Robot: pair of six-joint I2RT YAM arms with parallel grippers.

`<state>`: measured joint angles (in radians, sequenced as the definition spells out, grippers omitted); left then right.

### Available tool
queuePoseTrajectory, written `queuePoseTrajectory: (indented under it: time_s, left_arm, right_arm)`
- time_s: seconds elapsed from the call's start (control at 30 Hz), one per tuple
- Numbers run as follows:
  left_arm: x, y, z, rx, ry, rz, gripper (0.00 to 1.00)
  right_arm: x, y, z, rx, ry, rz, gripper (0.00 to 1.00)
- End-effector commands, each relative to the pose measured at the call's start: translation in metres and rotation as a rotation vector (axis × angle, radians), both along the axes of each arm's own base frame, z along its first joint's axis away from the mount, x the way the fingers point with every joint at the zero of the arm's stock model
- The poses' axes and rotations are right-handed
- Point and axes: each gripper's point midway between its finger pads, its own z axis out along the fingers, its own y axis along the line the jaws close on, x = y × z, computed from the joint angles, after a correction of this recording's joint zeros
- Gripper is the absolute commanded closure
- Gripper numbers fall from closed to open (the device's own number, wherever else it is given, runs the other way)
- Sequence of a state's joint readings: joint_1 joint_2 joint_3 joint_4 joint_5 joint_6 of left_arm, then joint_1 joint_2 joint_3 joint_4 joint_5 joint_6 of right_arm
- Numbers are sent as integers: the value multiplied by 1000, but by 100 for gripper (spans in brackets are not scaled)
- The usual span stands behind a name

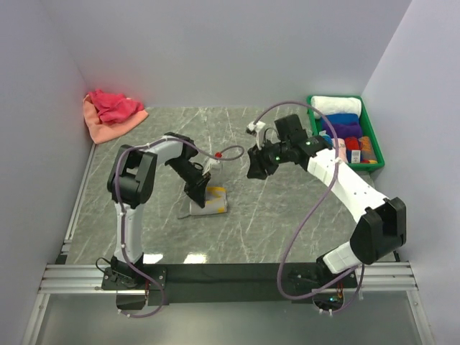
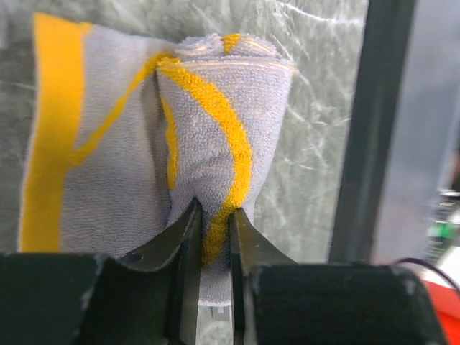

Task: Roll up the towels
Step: Roll the towel

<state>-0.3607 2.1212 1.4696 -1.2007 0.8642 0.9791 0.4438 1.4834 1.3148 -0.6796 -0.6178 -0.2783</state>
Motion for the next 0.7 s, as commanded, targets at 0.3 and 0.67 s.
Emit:
queuePoseTrajectory:
  time_s: [0.3,0.67]
  left_arm:
    - [29,14,-52,150,72,-41,91]
    - [30,16,-59,157,105,-26,86]
  right_arm:
    - [-35,77,-42,-324,-380,202,44]
    - [-31,134,-120,-439,-398,438,35]
